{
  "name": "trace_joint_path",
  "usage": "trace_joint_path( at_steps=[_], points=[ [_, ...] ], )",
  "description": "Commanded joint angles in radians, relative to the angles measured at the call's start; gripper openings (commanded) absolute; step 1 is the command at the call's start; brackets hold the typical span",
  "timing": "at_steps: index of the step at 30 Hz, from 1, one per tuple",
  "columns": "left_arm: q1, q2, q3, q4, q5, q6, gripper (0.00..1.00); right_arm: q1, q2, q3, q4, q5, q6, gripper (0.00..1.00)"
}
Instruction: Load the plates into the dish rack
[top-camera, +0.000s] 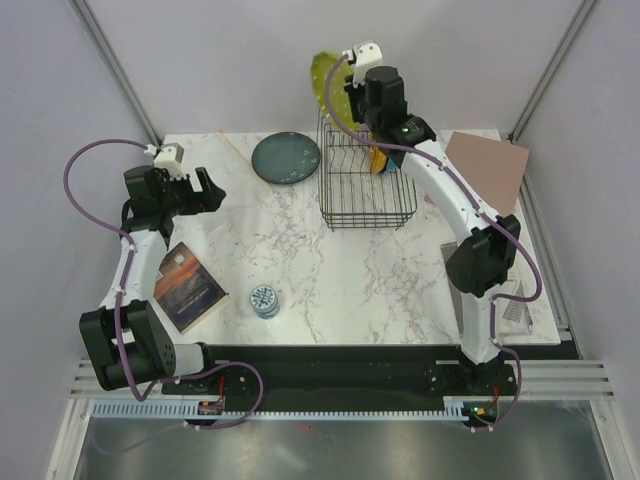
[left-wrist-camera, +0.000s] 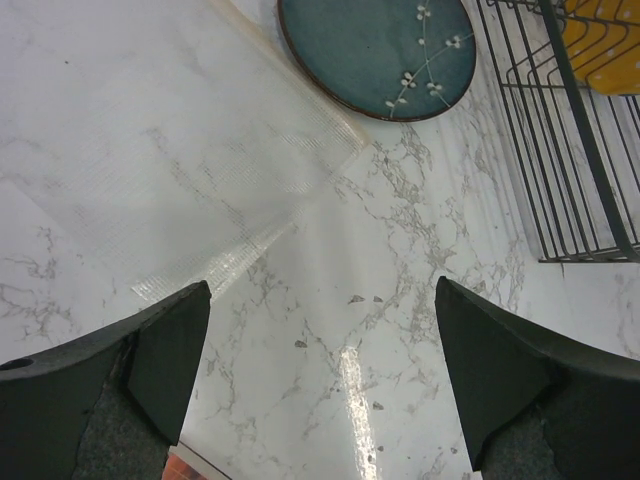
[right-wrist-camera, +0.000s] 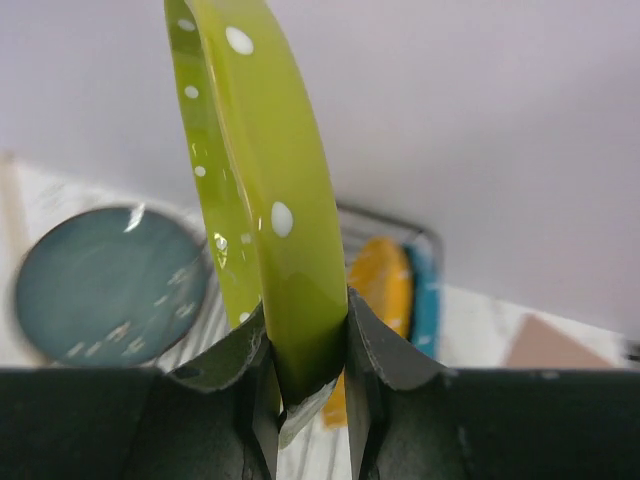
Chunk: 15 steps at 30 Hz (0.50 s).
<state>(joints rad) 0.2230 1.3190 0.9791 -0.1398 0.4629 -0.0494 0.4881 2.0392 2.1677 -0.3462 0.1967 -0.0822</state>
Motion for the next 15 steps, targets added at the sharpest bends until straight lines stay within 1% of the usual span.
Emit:
trace_joint_path(
  at_steps=[1,2,3,6,11,15],
  points=[
    [-0.024,-0.003,0.041,-0.009,-0.001,-0.066,1.00,0.112,0.042,0.075,0.474,0.596,-0.325,0.00],
    [-0.024,-0.003,0.041,-0.009,0.008,-0.073,1.00,0.113,0.065,0.095,0.481,0.643,-0.361,0.00],
    [-0.025,-0.001,0.040,-0.006,0.016,-0.078,1.00,0.113,0.113,0.159,0.464,0.652,-0.381,0.00],
    [-0.025,0.000,0.033,-0.003,0.037,-0.086,1.00,0.112,0.171,0.249,0.392,0.673,-0.416,0.00],
    [-0.025,-0.009,0.018,0.002,0.034,-0.086,1.00,0.109,0.185,0.239,0.302,0.679,-0.398,0.00],
    [-0.024,-0.012,0.012,0.002,0.034,-0.090,1.00,0.086,0.206,0.253,0.216,0.667,-0.320,0.00]
  ],
)
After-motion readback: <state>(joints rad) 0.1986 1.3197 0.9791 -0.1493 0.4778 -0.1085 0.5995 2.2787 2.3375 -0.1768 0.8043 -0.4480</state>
